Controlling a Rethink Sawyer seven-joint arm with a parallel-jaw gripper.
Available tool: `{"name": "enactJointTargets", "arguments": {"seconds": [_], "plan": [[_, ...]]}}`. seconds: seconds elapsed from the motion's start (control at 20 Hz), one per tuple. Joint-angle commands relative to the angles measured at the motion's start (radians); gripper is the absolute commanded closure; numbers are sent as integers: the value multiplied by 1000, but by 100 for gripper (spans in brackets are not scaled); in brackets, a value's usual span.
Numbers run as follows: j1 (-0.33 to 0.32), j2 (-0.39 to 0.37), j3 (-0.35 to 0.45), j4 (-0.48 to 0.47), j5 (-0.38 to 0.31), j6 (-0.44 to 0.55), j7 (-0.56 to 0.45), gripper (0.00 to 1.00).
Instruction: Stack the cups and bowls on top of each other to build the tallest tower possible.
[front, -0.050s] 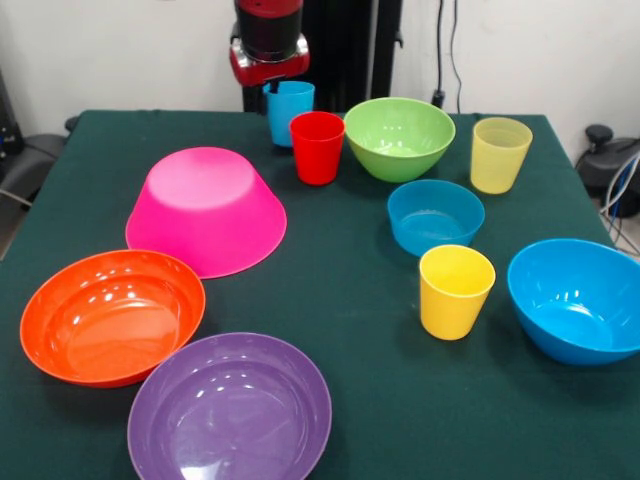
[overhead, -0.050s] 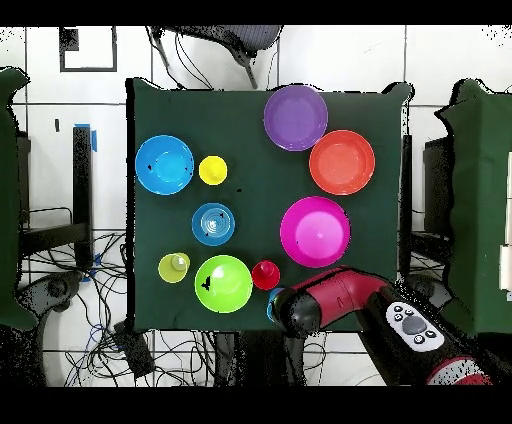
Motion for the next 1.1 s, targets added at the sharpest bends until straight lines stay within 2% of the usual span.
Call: {"name": "enactJointTargets", "arguments": {"seconds": [0.05,0.3,0.4,0.65,0.85,1.1], "plan": [[-7,-32,63,-48,6,18,-111,100],[-102,-204,171,40,149,89,-228,100],[-119,-256,193,50,179,101,-240,100],[-170,-317,229,56,200,125,-286,100],[-251,-364,302,56,269,176,-358,100],[-286,-341,333,-4,265,247,-373,100]]}}
